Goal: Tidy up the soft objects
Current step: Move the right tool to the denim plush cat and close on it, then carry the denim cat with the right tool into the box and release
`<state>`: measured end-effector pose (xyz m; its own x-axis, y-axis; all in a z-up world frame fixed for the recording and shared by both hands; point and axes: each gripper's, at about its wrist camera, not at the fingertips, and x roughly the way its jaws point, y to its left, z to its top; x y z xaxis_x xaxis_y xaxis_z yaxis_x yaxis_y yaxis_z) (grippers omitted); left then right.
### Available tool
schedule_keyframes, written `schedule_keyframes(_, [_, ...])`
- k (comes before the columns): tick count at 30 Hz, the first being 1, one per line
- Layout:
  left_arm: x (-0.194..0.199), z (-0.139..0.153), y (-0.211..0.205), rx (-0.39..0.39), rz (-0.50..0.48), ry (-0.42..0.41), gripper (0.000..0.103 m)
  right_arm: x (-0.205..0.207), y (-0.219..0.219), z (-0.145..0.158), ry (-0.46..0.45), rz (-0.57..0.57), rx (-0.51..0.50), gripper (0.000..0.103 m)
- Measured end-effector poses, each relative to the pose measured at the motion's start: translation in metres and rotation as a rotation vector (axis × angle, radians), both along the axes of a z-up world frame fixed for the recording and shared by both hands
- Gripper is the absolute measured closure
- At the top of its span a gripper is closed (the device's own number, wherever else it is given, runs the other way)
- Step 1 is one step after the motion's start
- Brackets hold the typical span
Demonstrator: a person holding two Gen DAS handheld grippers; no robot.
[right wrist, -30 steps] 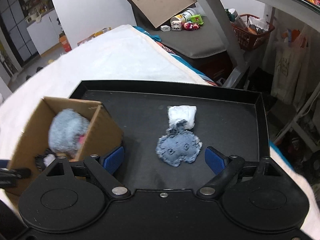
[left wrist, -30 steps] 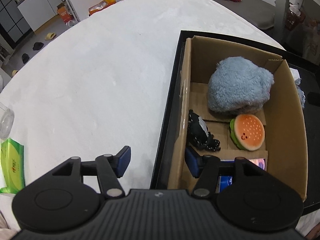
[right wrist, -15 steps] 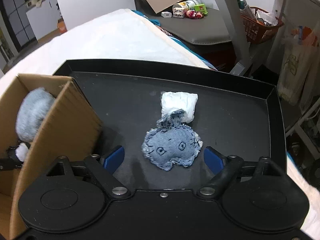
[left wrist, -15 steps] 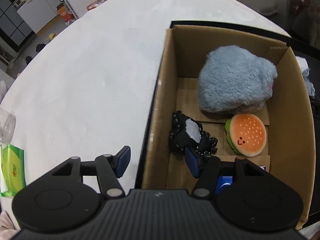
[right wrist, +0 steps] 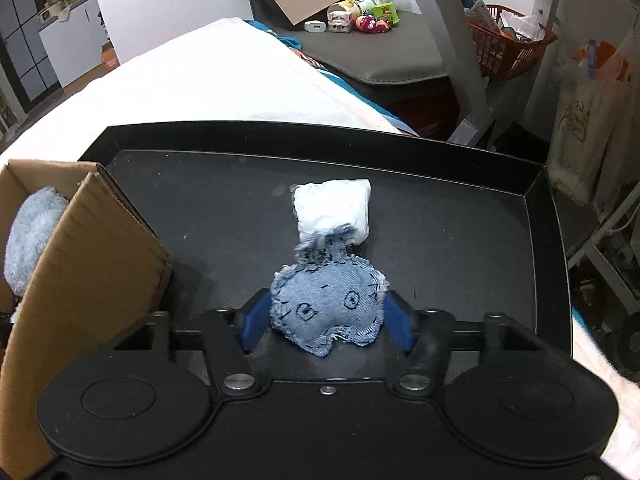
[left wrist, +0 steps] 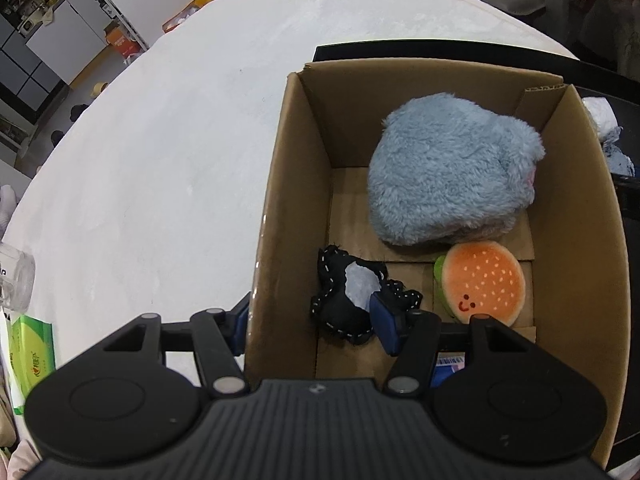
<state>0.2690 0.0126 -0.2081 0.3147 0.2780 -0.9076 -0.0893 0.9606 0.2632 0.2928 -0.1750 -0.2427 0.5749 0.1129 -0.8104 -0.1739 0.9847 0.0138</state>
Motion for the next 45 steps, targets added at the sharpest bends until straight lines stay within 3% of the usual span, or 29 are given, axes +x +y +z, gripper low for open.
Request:
schedule_keyframes(3, [-0.001, 0.000, -0.003, 0.005, -0.004, -0.005, 0.045, -0.004, 0.002, 0.003, -0.007, 0.006, -0.022, 0.054])
schedule_keyframes(13, [-0.002, -0.002, -0.007, 0.021, -0.024, 0.007, 0.045, -0.011, -0.001, 0.008, 0.007, -0.007, -0.041, 0.057])
schedule_keyframes(27, [-0.020, 0.017, 0.033, -0.083, 0.048, -0.050, 0.045, -0.034, 0.017, 0.060, -0.065, 0.032, 0.029, 0.057])
schedule_keyframes(39, [-0.033, 0.021, 0.050, -0.205, 0.063, -0.074, 0.056, -0.048, 0.046, 0.095, -0.103, 0.070, 0.026, 0.057])
schedule_keyframes(45, [-0.040, 0.018, 0.057, -0.244, 0.055, -0.071, 0.069, -0.059, 0.073, 0.109, -0.109, 0.120, 0.040, 0.057])
